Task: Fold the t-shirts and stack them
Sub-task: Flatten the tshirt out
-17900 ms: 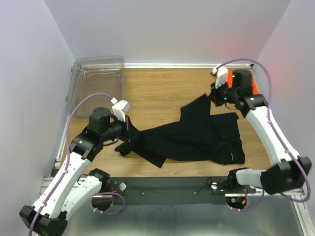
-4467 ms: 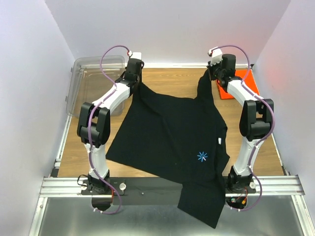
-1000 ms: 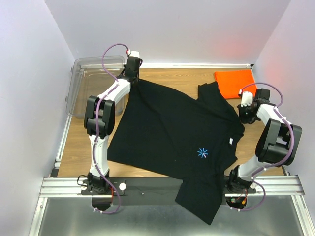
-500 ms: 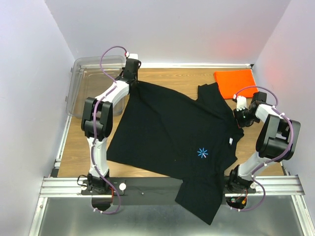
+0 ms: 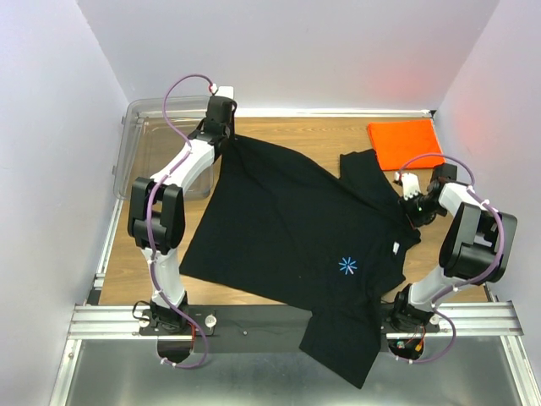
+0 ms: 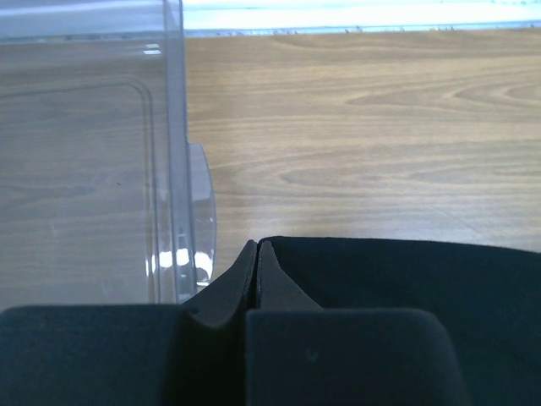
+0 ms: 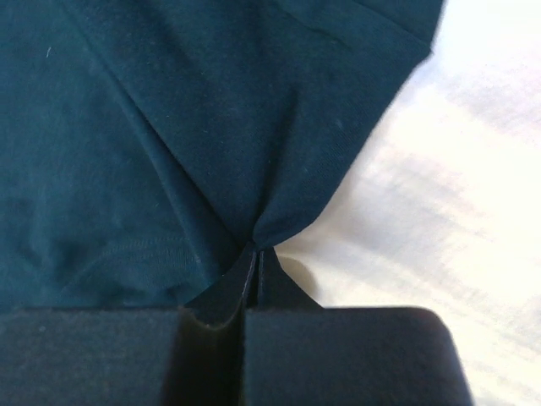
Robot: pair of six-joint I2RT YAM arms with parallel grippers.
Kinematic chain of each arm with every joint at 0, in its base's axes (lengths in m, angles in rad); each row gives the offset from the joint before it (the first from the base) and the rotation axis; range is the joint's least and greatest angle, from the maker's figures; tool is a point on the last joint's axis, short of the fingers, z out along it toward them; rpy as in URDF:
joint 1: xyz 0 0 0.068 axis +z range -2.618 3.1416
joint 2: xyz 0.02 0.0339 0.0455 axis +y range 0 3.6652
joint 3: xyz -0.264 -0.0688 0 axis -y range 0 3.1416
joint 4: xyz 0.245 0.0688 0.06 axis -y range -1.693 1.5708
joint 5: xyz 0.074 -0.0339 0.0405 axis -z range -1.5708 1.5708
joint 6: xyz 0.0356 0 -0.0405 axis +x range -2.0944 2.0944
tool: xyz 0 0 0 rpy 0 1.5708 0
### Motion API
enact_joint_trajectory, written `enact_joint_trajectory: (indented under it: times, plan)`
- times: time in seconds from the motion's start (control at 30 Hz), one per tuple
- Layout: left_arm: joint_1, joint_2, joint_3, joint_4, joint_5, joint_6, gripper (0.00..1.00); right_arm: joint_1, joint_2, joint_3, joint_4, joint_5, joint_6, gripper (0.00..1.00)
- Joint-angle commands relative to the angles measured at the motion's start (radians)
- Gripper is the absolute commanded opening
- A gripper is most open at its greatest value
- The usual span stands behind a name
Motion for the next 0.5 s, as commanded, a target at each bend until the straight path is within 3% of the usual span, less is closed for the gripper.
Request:
enact_joint_trajectory:
  times: [0.0, 0.07, 0.13, 0.23, 0.3, 0.47]
  plan:
    - [0.005, -0.032, -0.027, -0.035, 0.052, -0.005, 0.00, -0.009, -0.066, -0.057, -0.179, 0.065, -0.095, 0.02]
    - [0.005, -0.038, -0.034, -0.037, 0.058, -0.005, 0.00, -0.011, -0.091, -0.068, -0.190, 0.106, -0.120, 0.02]
    - [0.005, -0.043, -0.034, -0.043, 0.069, -0.005, 0.00, -0.014, -0.103, -0.066, -0.205, 0.122, -0.129, 0.11]
    - [0.004, -0.054, -0.039, -0.049, 0.077, -0.003, 0.00, -0.028, -0.111, -0.014, -0.214, 0.067, -0.102, 0.49]
    - [0.004, -0.064, -0.045, -0.050, 0.075, -0.002, 0.00, -0.029, -0.116, 0.027, -0.214, 0.025, -0.072, 0.60]
    - [0.004, -0.084, -0.063, -0.052, 0.072, 0.002, 0.00, -0.029, 0.010, 0.266, -0.214, -0.182, 0.072, 0.65]
